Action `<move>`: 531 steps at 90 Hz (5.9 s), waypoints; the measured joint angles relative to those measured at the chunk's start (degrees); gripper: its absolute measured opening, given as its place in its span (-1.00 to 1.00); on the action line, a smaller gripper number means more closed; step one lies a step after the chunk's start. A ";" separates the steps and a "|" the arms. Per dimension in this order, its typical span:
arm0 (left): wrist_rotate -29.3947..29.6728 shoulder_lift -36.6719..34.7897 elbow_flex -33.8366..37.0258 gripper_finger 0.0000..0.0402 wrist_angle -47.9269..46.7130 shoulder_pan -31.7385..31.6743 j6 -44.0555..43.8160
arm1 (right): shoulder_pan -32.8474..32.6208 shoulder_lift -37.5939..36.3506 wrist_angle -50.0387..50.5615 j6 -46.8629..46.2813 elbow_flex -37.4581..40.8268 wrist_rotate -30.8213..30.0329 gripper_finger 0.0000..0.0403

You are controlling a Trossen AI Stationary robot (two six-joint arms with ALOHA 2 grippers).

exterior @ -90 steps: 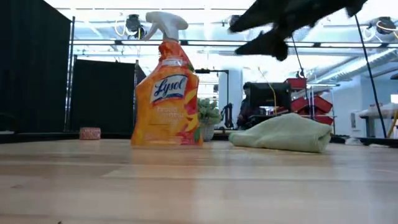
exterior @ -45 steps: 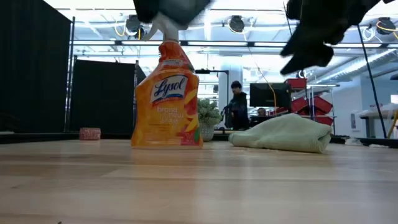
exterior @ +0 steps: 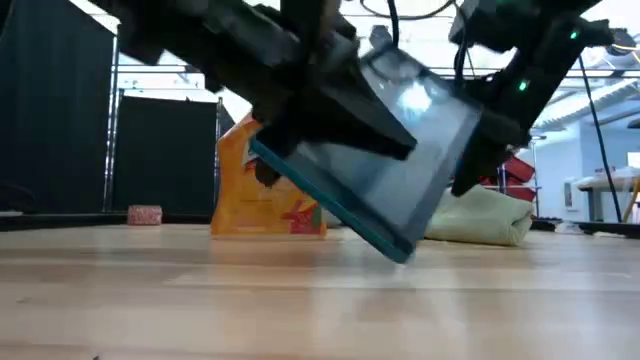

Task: Apply microfiber cloth
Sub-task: Wipe the front of the cellphone using the microfiber cloth

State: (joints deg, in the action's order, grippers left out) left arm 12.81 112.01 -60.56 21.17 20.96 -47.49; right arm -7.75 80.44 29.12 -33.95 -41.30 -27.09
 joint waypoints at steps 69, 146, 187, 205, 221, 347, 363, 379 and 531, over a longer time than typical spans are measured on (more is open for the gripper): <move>-1.80 1.63 -0.15 -0.92 1.05 -0.10 0.00 | -15.79 -3.16 20.53 -22.14 -0.31 19.21 -0.97; -0.83 1.81 -0.36 -0.92 7.31 -3.86 0.16 | -24.94 3.81 -14.99 -5.03 -9.87 -12.70 -0.99; -0.67 1.85 -0.39 -0.92 6.88 -3.29 4.31 | -20.23 7.10 -25.16 2.65 -11.39 -10.71 -0.99; -0.38 1.87 -0.39 -0.92 7.19 -3.09 4.37 | -22.55 6.16 -14.86 -3.01 -11.42 -11.67 -0.99; 0.86 1.81 -0.56 -0.92 8.46 -2.55 4.33 | -21.67 2.84 -14.59 0.04 -11.26 -15.41 -0.99; 1.15 1.85 -0.49 -0.92 7.11 -2.26 4.80 | -20.85 6.94 -20.41 2.64 -11.38 -10.34 -0.97; 1.86 1.81 -0.64 -0.93 8.22 -2.33 5.57 | -23.91 5.09 -13.80 0.60 -11.26 -8.69 -0.97; 3.32 1.72 -0.69 -0.93 8.41 -2.35 5.16 | -23.90 1.47 -2.88 -4.19 -11.15 -10.86 -0.97; 2.92 -0.58 -0.71 -0.93 13.48 -2.79 7.34 | -36.14 9.82 -9.74 -14.20 -17.54 -2.92 -0.97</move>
State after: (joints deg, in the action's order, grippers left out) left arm 15.73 111.44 -61.28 34.65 18.17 -40.15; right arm -43.89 90.26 19.38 -48.15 -58.84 -30.01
